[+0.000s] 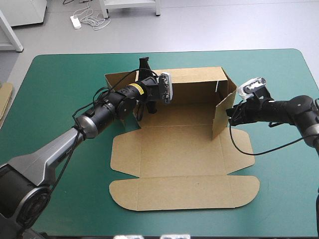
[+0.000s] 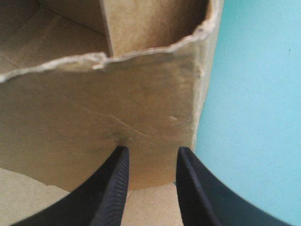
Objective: Fold the box
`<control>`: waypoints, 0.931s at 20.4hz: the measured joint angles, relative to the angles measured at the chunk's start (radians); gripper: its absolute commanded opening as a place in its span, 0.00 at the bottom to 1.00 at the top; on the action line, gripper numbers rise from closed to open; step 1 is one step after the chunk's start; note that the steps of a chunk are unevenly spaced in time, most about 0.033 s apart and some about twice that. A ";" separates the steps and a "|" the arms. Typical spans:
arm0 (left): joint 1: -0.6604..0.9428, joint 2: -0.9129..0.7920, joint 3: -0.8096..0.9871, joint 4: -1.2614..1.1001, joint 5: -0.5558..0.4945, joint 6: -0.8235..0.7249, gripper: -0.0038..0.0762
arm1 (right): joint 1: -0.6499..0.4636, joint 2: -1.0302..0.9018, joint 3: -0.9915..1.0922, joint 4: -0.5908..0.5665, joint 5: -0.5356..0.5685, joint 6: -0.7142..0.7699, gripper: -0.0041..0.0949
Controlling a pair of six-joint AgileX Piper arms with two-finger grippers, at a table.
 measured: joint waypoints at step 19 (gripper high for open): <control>-0.002 0.002 0.000 0.012 -0.015 -0.058 0.04 | 0.000 0.000 0.004 0.234 -0.059 -0.321 0.70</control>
